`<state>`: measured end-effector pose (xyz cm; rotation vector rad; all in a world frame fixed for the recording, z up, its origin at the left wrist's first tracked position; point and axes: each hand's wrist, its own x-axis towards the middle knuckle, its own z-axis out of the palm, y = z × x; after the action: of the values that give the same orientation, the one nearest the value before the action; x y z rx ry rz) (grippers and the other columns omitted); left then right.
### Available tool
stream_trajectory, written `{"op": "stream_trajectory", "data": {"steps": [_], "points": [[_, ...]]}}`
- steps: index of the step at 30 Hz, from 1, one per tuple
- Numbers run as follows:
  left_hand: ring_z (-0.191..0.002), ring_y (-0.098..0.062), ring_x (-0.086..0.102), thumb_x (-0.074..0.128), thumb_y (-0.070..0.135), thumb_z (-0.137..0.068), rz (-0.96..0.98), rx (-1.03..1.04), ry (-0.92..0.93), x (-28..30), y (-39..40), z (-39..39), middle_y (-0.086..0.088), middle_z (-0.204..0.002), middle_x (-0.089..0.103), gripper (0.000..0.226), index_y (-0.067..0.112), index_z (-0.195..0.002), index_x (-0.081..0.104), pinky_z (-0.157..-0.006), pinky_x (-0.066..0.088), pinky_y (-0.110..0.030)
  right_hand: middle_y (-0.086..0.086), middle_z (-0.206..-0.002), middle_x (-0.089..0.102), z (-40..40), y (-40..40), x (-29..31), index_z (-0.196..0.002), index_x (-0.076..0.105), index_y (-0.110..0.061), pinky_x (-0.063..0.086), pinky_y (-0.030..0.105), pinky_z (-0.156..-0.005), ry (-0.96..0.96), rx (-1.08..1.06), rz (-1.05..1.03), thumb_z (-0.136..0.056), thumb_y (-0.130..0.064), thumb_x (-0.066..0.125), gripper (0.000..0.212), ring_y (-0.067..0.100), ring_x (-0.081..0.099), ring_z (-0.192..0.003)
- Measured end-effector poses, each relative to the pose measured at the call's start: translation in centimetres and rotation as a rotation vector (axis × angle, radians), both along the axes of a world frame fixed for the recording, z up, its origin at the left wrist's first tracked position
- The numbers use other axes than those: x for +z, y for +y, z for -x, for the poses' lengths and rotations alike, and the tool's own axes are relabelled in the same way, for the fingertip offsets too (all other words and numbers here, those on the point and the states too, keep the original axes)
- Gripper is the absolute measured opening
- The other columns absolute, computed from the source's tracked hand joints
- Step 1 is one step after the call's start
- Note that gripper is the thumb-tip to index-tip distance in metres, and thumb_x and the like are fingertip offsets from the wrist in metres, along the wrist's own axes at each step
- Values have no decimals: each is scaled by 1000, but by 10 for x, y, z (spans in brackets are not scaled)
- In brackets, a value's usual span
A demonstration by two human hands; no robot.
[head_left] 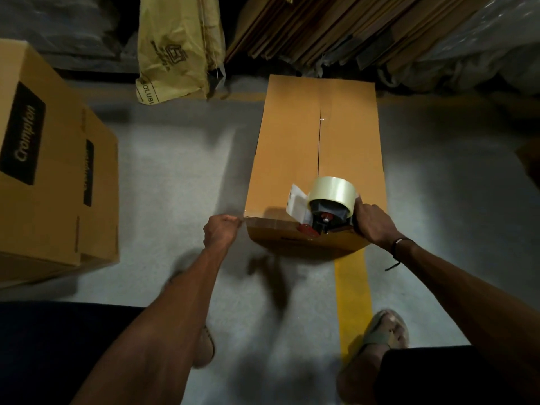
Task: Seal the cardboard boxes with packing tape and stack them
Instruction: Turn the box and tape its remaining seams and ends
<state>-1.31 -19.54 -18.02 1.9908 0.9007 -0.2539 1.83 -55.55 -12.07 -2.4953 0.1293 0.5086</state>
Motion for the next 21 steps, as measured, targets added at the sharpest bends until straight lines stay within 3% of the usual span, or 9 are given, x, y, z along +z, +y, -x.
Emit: {"op": "stream_trajectory", "data": {"steps": [2,4,6,9,13,16,21], "points": [[-97,-27,71,86,26,-82,-20,9,29,-3,0,8,-3,-102,76,14,26,-90,74,-92,59,-40,3,-69,52,0,-2,-3,-149,35,7,27,31,-57,12,3,33,-111,-19,32,46,17,39,-57],[-99,-31,71,74,11,-89,-89,56,-18,-1,-1,12,-7,-104,76,13,24,-90,72,-89,58,-37,-3,-63,49,-2,-3,-6,-129,54,16,23,23,-53,28,29,82,-113,-26,23,54,12,40,-55],[-101,-33,69,60,6,-97,-183,114,-125,9,-8,11,-10,-105,75,17,17,-95,74,-81,51,-33,-5,-60,47,-2,-4,-9,-120,57,19,22,20,-51,23,55,94,-113,-30,18,63,10,40,-54],[-97,-26,66,64,27,-102,-177,98,-263,26,-27,-4,-10,-107,74,20,10,-105,73,-79,44,-30,-3,-60,48,-2,-3,-7,-120,57,18,23,21,-52,5,93,102,-113,-35,15,68,11,42,-54],[-106,-27,64,87,43,-81,-119,-63,-175,24,-50,-18,-8,-115,69,50,13,-115,66,-84,48,-33,-1,-62,47,-1,1,1,-120,58,14,23,25,-53,-46,126,137,-111,-44,13,74,12,42,-56],[-108,-31,64,92,44,-72,-187,-54,-203,15,-54,-16,-8,-112,68,53,16,-108,64,-91,53,-46,3,-62,51,-3,6,5,-97,66,-3,30,32,-58,-165,179,168,-104,-59,2,85,19,48,-60],[-111,-31,62,90,43,-76,-231,-37,-225,17,-58,-13,-7,-113,67,49,15,-108,64,-95,50,-51,5,-61,51,-8,16,19,-69,50,-18,46,38,-66,-219,254,274,-108,-55,10,67,24,51,-60]]}}
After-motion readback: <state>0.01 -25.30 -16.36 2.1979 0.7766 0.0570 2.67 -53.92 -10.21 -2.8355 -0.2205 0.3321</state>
